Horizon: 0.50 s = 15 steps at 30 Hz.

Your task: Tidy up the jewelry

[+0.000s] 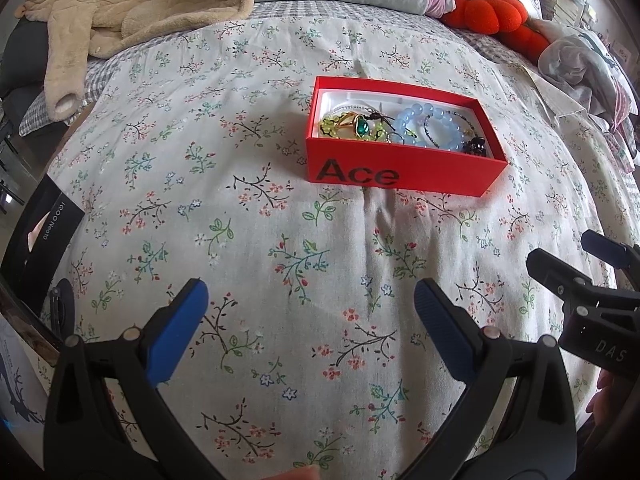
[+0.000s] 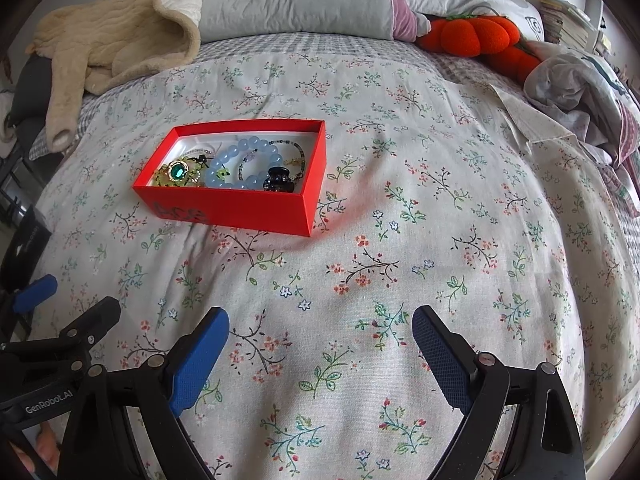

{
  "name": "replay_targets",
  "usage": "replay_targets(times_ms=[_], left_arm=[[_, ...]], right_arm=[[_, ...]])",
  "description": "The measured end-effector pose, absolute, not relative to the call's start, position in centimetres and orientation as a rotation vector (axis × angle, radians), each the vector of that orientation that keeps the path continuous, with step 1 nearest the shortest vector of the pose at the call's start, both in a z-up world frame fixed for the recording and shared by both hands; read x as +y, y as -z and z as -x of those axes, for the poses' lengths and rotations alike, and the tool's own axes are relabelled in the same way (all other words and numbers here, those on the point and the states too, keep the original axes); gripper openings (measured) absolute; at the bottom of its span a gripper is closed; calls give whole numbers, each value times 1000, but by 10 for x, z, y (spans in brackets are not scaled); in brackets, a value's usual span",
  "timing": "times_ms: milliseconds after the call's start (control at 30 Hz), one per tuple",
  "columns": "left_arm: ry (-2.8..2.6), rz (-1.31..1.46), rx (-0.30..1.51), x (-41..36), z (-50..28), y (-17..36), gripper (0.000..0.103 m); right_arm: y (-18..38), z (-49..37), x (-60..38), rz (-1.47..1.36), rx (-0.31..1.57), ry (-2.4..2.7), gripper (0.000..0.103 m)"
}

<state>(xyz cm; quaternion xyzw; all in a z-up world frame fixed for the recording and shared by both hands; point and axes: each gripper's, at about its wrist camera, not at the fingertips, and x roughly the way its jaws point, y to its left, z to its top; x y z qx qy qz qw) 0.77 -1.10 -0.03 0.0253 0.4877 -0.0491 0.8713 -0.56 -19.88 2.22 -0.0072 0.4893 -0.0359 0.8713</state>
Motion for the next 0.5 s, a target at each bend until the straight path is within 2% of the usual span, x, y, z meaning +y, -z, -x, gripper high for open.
replay_targets(times_ms=[500], left_arm=[[105, -64, 1036, -12, -9, 7, 102]], right_arm=[[-20, 5, -198, 20, 1028, 70, 94]])
